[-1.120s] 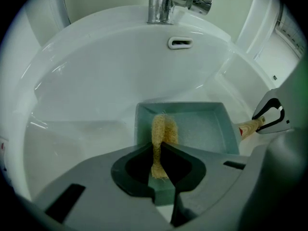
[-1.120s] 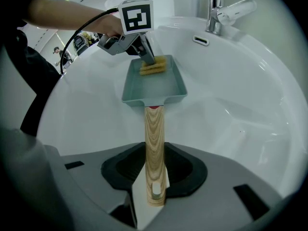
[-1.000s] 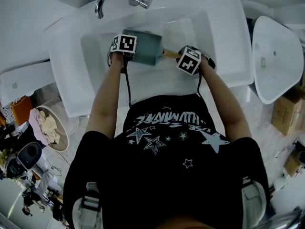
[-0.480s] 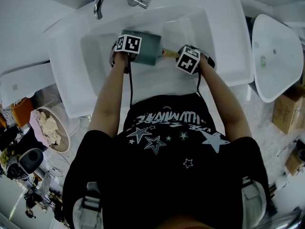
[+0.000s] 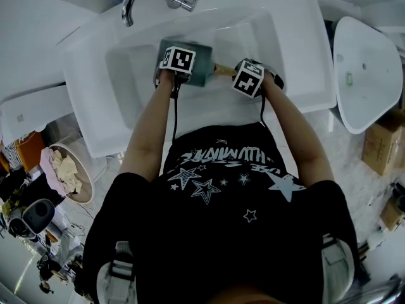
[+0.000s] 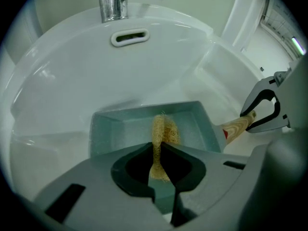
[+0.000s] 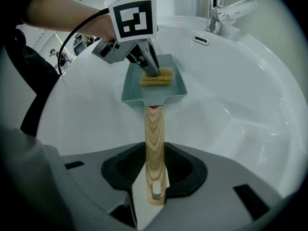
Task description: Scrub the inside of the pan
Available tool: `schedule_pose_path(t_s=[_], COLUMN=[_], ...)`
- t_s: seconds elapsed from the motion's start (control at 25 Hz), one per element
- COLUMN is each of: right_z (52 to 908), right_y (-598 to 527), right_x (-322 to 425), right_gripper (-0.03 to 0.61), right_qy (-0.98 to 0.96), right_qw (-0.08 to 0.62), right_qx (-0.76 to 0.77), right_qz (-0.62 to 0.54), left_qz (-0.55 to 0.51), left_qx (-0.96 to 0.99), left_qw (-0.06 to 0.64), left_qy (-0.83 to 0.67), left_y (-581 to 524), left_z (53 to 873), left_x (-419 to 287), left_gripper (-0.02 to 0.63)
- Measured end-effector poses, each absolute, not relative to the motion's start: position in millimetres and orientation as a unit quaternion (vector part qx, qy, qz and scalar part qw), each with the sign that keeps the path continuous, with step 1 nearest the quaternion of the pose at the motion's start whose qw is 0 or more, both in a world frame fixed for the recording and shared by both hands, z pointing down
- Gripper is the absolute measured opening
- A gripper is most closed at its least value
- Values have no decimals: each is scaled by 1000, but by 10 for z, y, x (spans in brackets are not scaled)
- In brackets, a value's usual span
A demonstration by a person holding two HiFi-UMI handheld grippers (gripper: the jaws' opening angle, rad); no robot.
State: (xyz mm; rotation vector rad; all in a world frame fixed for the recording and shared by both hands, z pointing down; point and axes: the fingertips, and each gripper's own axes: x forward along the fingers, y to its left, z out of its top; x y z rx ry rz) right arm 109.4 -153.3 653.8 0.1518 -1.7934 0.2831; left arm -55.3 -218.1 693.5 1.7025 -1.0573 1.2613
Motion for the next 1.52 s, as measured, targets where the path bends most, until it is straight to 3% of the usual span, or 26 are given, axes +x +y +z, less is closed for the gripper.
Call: schedule_pose_path(t_s=[0.76,1.16,1.52], right_z=[6551,6544,6540], right_y=[-1523,-1528,-1525], right_x=[1110,1093,1108], right_gripper=[120,120,120], right_qy=[-776,-775,-774], right_qw=[615,616,617], right_qx=[64,62,64], right_qz=[124,125,127], left_qz=[449,444,455], left_qx=[688,674,601], left_qw=[429,390,415], left_qy=[-375,-443,-510], left_y=[-2031,-2304,-2268], left_z=[6891,6725,6855], left_x=[-50,-701,-1112], left_gripper=[51,51,51])
